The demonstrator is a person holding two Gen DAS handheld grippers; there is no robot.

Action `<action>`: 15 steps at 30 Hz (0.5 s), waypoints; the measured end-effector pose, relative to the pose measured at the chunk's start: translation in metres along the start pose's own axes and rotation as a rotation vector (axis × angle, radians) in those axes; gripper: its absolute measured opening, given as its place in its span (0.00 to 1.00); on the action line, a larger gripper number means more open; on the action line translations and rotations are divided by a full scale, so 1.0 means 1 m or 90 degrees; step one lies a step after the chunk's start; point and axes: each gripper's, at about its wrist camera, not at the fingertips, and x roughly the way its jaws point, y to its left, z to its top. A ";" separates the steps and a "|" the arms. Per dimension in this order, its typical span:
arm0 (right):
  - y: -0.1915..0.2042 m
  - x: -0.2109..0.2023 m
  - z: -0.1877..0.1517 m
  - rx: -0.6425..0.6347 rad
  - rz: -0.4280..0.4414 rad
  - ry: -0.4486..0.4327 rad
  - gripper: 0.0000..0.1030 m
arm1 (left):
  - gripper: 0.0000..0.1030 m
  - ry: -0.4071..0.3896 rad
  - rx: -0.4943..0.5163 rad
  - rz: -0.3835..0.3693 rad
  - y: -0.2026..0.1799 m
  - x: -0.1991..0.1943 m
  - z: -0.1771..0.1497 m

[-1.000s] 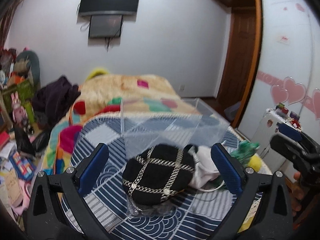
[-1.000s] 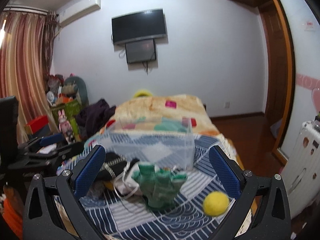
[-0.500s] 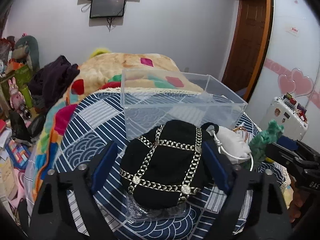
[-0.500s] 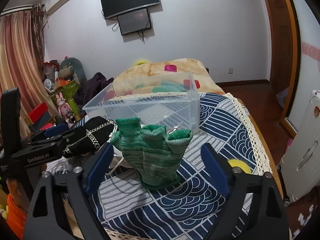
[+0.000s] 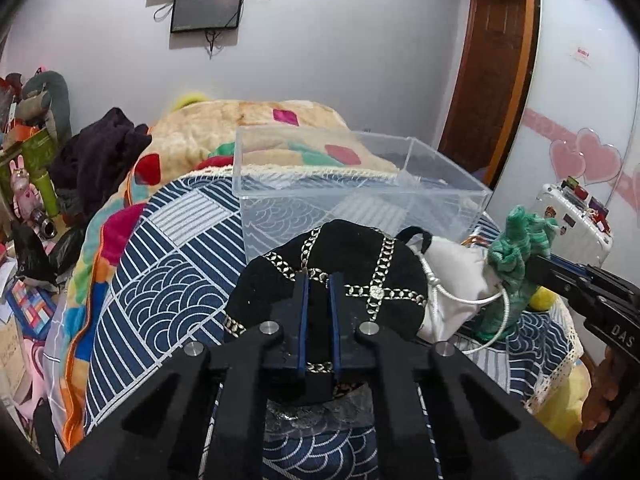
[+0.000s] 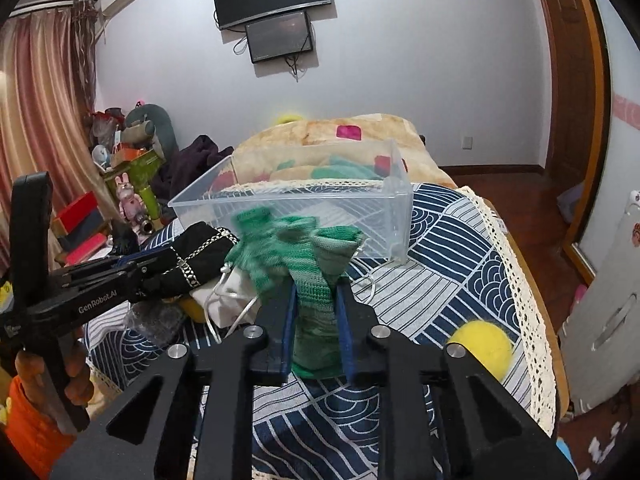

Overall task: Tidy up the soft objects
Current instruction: 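Grasp the green knitted glove with the right tool while the left tool grasps the black chain bag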

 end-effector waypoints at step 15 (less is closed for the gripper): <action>-0.003 -0.017 0.011 -0.002 -0.009 -0.057 0.13 | 0.52 -0.009 0.004 -0.051 -0.002 -0.024 0.023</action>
